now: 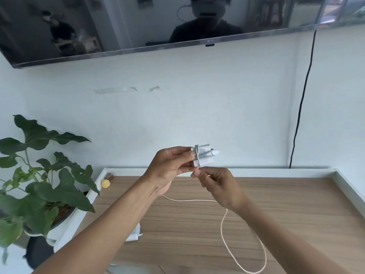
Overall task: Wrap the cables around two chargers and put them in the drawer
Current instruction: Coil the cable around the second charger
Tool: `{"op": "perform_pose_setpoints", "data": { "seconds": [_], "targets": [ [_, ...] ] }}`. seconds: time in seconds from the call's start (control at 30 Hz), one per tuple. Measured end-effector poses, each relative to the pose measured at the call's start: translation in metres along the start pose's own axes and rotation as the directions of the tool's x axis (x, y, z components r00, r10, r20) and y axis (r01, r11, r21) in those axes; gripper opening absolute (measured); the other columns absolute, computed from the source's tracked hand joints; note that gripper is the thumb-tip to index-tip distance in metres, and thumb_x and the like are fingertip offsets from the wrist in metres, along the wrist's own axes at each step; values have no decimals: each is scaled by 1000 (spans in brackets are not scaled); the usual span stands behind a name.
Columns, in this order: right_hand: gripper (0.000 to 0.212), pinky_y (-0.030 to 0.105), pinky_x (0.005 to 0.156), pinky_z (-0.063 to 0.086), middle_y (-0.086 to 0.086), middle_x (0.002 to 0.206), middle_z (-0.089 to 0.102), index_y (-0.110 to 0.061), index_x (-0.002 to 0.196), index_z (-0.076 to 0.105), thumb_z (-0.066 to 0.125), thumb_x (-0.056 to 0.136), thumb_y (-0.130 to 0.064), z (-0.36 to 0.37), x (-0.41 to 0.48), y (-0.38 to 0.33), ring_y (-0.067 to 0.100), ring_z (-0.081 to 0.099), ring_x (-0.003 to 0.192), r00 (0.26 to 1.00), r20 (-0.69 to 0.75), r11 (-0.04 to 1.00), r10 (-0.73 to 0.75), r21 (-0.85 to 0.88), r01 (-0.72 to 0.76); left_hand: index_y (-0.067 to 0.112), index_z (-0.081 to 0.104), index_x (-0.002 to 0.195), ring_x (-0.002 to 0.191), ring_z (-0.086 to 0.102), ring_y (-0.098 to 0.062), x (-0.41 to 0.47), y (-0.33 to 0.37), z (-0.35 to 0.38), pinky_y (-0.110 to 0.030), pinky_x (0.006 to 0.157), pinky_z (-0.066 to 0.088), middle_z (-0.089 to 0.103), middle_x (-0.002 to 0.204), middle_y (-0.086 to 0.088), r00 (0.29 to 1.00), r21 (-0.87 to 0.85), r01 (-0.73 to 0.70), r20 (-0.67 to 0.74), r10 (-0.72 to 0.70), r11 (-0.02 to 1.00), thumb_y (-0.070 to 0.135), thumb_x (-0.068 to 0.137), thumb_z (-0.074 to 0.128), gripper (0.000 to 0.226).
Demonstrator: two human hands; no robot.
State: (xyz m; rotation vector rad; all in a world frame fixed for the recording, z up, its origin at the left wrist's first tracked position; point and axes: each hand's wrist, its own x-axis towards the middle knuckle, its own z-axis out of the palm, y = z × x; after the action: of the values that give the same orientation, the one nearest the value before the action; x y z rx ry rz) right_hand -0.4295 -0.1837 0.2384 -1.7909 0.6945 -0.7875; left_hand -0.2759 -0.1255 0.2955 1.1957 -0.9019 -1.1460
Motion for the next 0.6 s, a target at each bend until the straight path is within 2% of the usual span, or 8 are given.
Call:
{"op": "perform_pose_setpoints", "data": {
  "seconds": [0.07, 0.13, 0.23, 0.3, 0.4, 0.47, 0.53, 0.6],
  "targets": [
    [24, 29, 54, 42, 6, 54, 50, -16, 82, 73, 58, 94, -29, 5, -5, 2, 14, 45, 53, 996, -76, 992, -47, -120, 38, -4, 69, 102, 84, 67, -29, 4, -5, 1, -35, 80, 60, 71, 96, -23, 996, 36, 17, -88, -13, 999, 9, 83, 68, 23],
    [28, 36, 56, 41, 12, 54, 50, -9, 77, 69, 56, 95, -26, 5, -8, 1, 20, 41, 51, 989, -83, 957, -124, -274, 97, 2, 71, 94, 77, 67, -23, 6, -9, 2, -30, 76, 60, 73, 86, -16, 986, 81, 23, -168, -9, 996, 7, 85, 69, 11],
    [30, 36, 53, 36, -3, 51, 43, -11, 68, 59, 54, 94, -25, 2, -9, -3, 18, 38, 51, 983, -38, 865, -180, -482, 139, 1, 72, 93, 72, 67, -20, 7, -17, 3, -26, 72, 60, 73, 84, -13, 969, 96, 30, -248, -6, 995, 9, 82, 73, 13],
    [33, 32, 51, 32, -5, 53, 41, -16, 64, 48, 50, 95, -26, 1, -8, -6, 22, 38, 53, 982, 8, 785, -188, -600, 155, 2, 72, 92, 74, 69, -20, 7, -22, 6, -29, 76, 60, 74, 85, -13, 962, 108, 29, -275, 2, 994, 11, 80, 76, 16],
    [27, 32, 57, 36, 2, 75, 61, -21, 72, 51, 44, 97, -28, -2, -8, -16, 28, 48, 66, 985, 73, 702, -155, -693, 162, 5, 73, 90, 75, 68, -20, 6, -28, 11, -30, 72, 57, 74, 84, -13, 959, 156, 26, -281, 19, 987, 15, 79, 77, 15],
    [25, 31, 62, 36, 2, 89, 65, -20, 81, 58, 42, 98, -30, -7, -7, -24, 28, 53, 76, 988, 100, 668, -117, -729, 152, 9, 74, 89, 77, 68, -24, 6, -31, 12, -31, 72, 56, 73, 86, -16, 958, 171, 9, -282, 40, 985, 17, 77, 79, 15],
    [24, 30, 63, 32, 1, 89, 63, -20, 84, 59, 41, 98, -30, -13, -7, -33, 25, 47, 73, 986, 126, 631, -107, -758, 165, 15, 75, 80, 77, 69, -27, 6, -34, 10, -37, 79, 59, 73, 83, -16, 954, 179, -8, -293, 61, 984, 24, 68, 83, 16],
    [24, 30, 62, 31, -2, 82, 55, -21, 75, 49, 41, 97, -28, -19, -7, -42, 24, 41, 69, 980, 152, 590, -128, -783, 198, 13, 74, 82, 76, 70, -26, 5, -37, 7, -40, 84, 59, 72, 80, -15, 954, 195, -9, -292, 67, 981, 26, 66, 82, 22]
  ]
}}
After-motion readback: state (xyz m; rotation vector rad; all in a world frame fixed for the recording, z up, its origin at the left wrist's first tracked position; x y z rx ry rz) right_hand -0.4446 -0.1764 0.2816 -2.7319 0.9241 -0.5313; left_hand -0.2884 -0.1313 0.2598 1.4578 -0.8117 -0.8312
